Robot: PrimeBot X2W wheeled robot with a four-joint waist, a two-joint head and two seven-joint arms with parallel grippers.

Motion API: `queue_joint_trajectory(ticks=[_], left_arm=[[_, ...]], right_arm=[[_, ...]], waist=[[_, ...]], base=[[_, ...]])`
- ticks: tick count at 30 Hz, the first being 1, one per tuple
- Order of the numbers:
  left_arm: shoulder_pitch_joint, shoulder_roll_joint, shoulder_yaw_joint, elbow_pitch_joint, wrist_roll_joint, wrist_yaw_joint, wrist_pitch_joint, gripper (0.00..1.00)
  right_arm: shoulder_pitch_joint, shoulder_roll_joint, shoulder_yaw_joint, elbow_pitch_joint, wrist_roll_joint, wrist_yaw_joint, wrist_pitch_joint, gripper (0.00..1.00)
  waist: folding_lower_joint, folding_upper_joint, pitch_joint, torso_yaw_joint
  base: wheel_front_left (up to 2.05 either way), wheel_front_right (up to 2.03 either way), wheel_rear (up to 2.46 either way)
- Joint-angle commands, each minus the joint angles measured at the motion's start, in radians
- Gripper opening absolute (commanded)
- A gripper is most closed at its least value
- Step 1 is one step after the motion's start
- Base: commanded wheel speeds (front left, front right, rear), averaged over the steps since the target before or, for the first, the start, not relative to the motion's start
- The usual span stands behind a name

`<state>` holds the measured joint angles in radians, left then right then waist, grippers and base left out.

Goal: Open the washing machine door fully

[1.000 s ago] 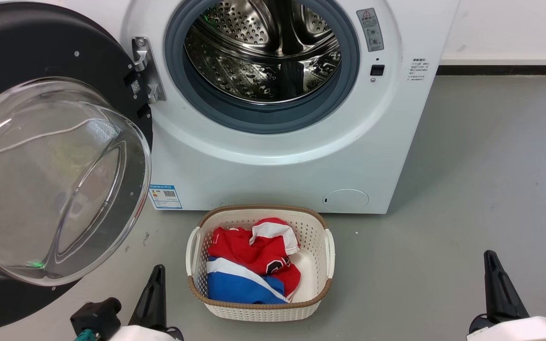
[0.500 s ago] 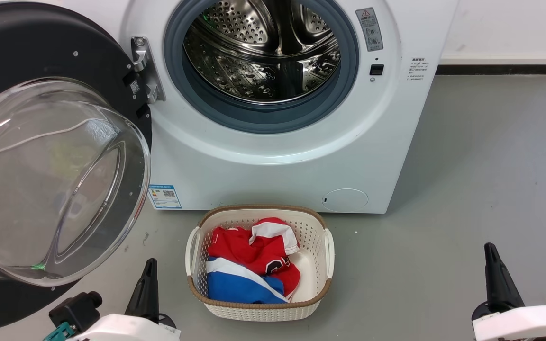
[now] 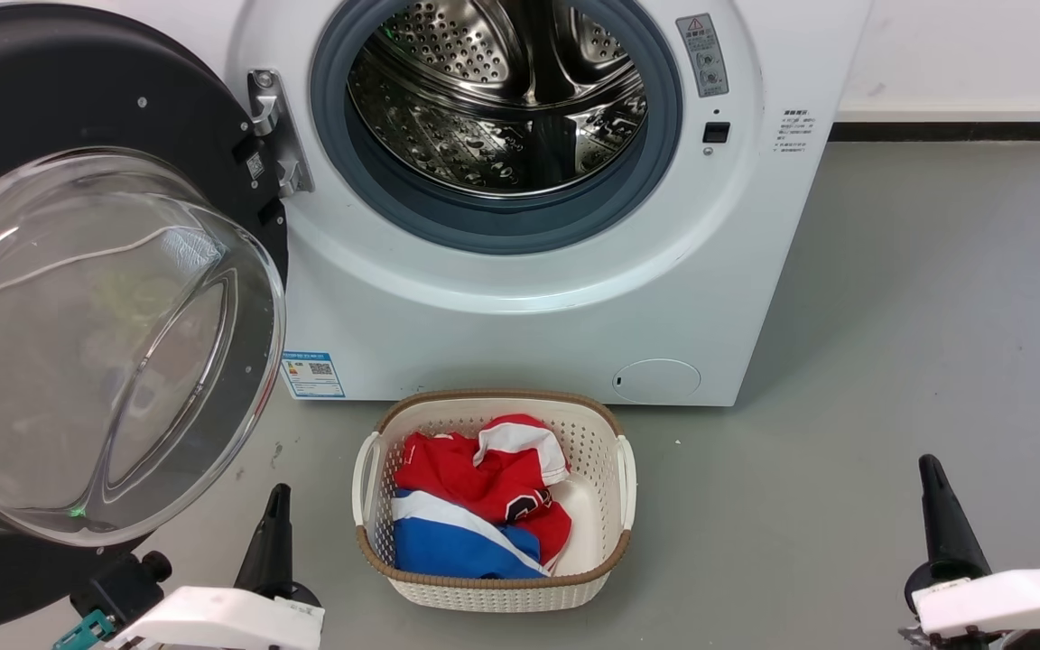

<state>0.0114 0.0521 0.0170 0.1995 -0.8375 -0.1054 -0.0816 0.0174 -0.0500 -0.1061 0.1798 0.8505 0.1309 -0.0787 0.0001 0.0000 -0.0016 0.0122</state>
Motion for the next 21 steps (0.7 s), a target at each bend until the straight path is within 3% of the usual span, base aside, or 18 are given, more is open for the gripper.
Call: queue_joint_trajectory(ticks=[1,18,21], left_arm=[[-0.03,0.002,0.009,-0.008,-0.039,-0.003,0.008,0.0],[-0.057,0.002,0.033,0.007,-0.243,-0.01,0.06,0.0],[-0.068,0.002,0.042,0.012,-0.317,-0.012,0.079,0.0]], right_arm=[[-0.033,-0.001,-0.002,-0.007,0.041,0.0,0.008,0.0],[-0.061,-0.001,-0.004,0.013,0.24,0.0,0.06,0.0],[-0.071,-0.001,-0.005,0.021,0.313,0.0,0.078,0.0]], waist=[[-0.0001,0.0,0.0,0.0],[-0.0001,0.0,0.001,-0.003],[-0.0001,0.0,0.001,-0.004]], base=[[0.0,0.0,0.0],[0.0,0.0,0.0],[0.0,0.0,0.0]])
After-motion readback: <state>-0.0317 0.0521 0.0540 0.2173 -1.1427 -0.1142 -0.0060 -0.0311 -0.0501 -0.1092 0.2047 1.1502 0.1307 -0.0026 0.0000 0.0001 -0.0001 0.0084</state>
